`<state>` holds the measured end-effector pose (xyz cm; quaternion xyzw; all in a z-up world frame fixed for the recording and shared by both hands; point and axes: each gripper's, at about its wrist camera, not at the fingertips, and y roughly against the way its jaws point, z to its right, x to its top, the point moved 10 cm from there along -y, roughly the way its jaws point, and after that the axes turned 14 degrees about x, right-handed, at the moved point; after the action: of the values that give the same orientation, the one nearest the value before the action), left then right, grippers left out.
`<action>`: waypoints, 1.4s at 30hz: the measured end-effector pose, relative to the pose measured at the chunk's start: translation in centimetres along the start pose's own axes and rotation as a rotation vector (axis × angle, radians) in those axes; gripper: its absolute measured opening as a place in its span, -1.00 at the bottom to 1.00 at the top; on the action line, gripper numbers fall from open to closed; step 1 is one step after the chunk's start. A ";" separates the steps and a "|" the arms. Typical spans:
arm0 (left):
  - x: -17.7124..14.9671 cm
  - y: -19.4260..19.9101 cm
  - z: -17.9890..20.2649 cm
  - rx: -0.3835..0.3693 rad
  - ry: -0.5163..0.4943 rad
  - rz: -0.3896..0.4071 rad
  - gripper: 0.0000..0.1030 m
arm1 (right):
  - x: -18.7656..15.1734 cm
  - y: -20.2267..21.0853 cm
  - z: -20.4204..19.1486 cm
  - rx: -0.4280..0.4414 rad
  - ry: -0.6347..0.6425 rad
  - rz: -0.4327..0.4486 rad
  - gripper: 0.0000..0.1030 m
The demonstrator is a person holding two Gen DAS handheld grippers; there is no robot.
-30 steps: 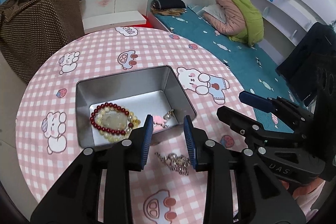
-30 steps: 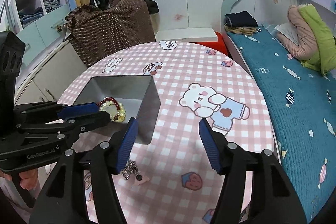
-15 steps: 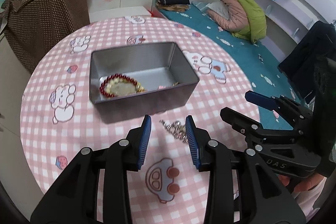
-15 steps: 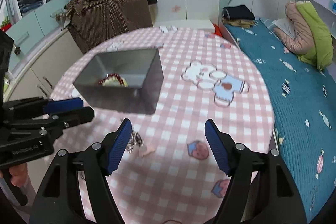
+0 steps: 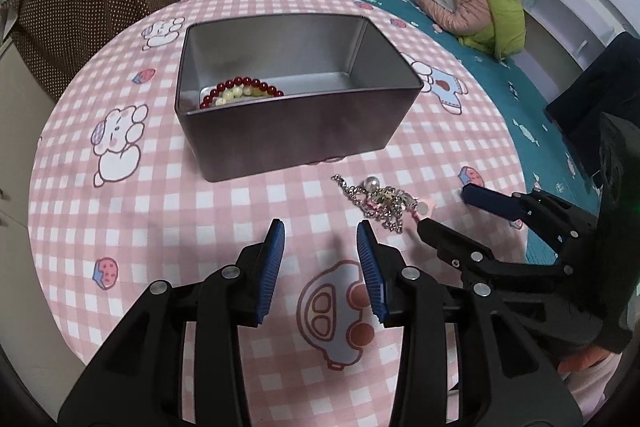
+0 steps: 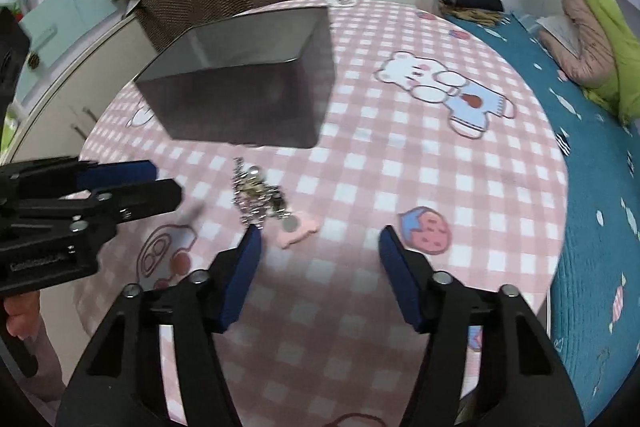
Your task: Organize jewelry
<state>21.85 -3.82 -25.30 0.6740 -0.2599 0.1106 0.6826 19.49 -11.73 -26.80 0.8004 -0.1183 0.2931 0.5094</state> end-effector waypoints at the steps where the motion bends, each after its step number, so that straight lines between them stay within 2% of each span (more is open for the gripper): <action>1: -0.1 -0.1 0.0 -0.002 0.000 -0.004 -0.25 | 0.0 -0.2 -0.1 -0.026 0.028 -0.001 0.01; 4: 0.0 -0.3 0.3 -0.008 -0.001 -0.008 -0.20 | 0.4 -0.7 -0.6 -0.068 0.098 -0.001 -0.15; 5: 0.0 -0.4 0.4 -0.012 -0.001 -0.011 -0.20 | 0.5 -0.9 -0.6 -0.061 0.108 0.004 -0.31; 6: 0.0 -0.4 0.5 -0.014 -0.001 -0.012 -0.20 | 0.7 -1.0 -0.7 -0.059 0.115 0.007 -0.58; 8: 0.2 -0.5 0.9 -0.018 -0.002 -0.014 -0.19 | 0.7 -1.0 -0.7 -0.058 0.127 0.001 -0.59; 12: 0.6 -0.7 1.6 -0.048 -0.003 -0.015 -0.05 | 0.7 -0.6 -0.2 -0.035 0.092 0.006 -0.60; 14: 0.8 -0.9 2.2 -0.081 0.001 -0.031 -0.04 | 0.8 0.1 0.3 -0.033 0.060 0.025 -0.60; 20: 1.7 -1.6 3.9 -0.107 -0.023 -0.023 -0.05 | 1.5 2.7 1.6 -0.060 0.018 0.082 -0.60; 22: 2.0 -1.7 4.5 -0.102 -0.043 -0.003 -0.16 | 1.6 3.2 2.1 -0.065 0.011 0.094 -0.60; 24: 2.1 -1.9 5.2 -0.098 -0.067 0.007 -0.50 | 1.7 3.3 2.6 -0.070 0.002 0.096 -0.60; 25: 2.0 -2.2 5.5 -0.098 -0.084 0.009 -0.59 | 1.6 3.3 2.7 -0.070 -0.001 0.094 -0.60; 26: 1.9 -2.4 5.7 -0.091 -0.102 0.008 -0.79 | 1.6 3.3 3.0 -0.072 -0.008 0.092 -0.60; 27: 1.8 -2.7 5.9 -0.082 -0.113 0.006 -0.87 | 1.5 3.3 3.3 -0.072 -0.011 0.091 -0.60; 33: 1.8 -1.9 5.1 -0.088 -0.100 0.025 -0.89 | 1.4 3.2 3.6 -0.068 -0.026 0.091 -0.60; 42: 1.7 1.1 0.1 -0.079 -0.011 0.070 -0.90 | 2.1 3.1 2.0 -0.041 0.002 0.102 -0.60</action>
<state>22.67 -4.17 -23.49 0.6376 -0.2912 0.1201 0.7030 20.35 -14.71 -23.88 0.7824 -0.1646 0.3171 0.5102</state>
